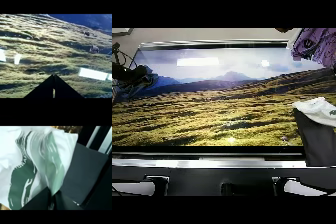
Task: Fold the clothes and pants, and hang the long-sleeved shirts on hangers.
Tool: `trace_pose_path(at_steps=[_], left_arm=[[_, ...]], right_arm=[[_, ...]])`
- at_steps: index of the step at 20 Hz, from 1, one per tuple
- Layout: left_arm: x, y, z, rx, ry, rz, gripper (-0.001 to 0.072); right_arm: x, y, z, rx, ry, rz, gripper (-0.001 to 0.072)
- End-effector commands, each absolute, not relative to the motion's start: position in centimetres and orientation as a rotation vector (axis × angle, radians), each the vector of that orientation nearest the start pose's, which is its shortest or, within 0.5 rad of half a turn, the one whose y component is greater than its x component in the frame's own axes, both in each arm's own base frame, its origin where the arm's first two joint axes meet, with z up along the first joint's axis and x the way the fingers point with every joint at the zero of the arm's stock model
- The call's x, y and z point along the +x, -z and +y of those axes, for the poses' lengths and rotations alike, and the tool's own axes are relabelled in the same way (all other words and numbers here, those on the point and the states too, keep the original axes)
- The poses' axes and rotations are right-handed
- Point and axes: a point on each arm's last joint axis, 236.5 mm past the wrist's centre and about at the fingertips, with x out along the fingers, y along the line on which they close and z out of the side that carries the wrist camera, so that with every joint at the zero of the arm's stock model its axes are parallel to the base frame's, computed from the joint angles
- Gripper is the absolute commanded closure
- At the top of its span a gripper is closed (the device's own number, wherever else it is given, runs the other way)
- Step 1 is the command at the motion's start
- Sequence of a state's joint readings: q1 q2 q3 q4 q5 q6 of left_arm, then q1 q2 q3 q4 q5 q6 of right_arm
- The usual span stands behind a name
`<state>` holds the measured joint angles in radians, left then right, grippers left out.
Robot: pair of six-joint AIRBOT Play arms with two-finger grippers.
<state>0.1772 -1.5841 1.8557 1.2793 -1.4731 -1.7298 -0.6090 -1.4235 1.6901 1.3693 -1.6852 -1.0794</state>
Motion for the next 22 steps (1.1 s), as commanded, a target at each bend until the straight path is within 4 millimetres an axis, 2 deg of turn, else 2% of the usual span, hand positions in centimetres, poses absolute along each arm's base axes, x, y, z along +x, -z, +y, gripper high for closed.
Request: trace_pose_path(at_steps=[1, 4, 10, 13, 22], left_arm=[[47.2, -11.6, 1.6, -0.441, -0.01, 1.177, 0.0691], [47.2, -11.6, 1.6, -0.441, -0.01, 1.177, 0.0691], [47.2, -11.6, 1.6, -0.442, -0.01, 1.177, 0.0691], [47.2, -11.6, 1.6, -0.442, -0.01, 1.177, 0.0691], [47.2, -11.6, 1.6, -0.442, -0.01, 1.177, 0.0691]], right_arm=[[26.1, -6.5, -24.2, 0.668, 0.978, 1.333, 0.0685], [23.2, -2.9, -23.8, 0.639, 1.039, 1.386, 0.0684], [18.7, 0.7, -23.5, 0.578, 1.147, 1.479, 0.0684], [17.4, 1.1, -23.6, 0.544, 1.172, 1.521, 0.0684], [15.0, 0.1, -23.7, 0.479, 1.22, 1.614, 0.0683]])
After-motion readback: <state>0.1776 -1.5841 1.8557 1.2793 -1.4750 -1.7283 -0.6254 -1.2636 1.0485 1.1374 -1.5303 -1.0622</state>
